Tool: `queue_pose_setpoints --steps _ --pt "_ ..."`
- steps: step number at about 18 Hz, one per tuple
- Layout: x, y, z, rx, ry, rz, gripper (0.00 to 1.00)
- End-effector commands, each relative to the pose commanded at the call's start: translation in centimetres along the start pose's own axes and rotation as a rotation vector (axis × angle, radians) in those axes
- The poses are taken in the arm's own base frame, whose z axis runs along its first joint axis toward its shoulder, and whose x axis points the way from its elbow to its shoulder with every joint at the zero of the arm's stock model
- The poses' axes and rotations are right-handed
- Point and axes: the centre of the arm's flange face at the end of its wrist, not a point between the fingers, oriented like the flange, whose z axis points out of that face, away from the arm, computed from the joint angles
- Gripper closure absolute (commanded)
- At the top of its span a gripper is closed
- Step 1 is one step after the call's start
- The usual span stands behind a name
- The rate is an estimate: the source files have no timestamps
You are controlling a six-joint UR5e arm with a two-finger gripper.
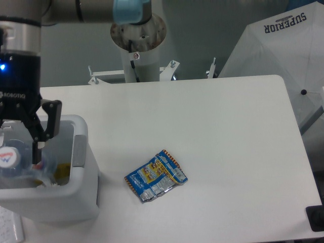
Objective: Place the trash in the trash can
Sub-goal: 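Lower the bottle into the bin and open the gripper, then move the open gripper back over the blue-and-yellow snack wrapper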
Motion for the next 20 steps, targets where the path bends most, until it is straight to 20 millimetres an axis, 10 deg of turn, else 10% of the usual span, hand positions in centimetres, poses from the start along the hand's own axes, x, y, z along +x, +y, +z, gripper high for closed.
queue_pose_setpoints --steps 4,6,13,20 --pt "-1.9 0.6 -0.9 -0.005 -0.026 -0.023 0.0" --pt "-8.9 1.4 -1.6 -0.018 -0.112 -0.107 0.0" --pt "-22.5 14.1 0.3 -0.232 -0.261 -0.256 0.0" --pt "-27.1 23.5 4.9 -0.479 -0.323 -0.165 0.0"
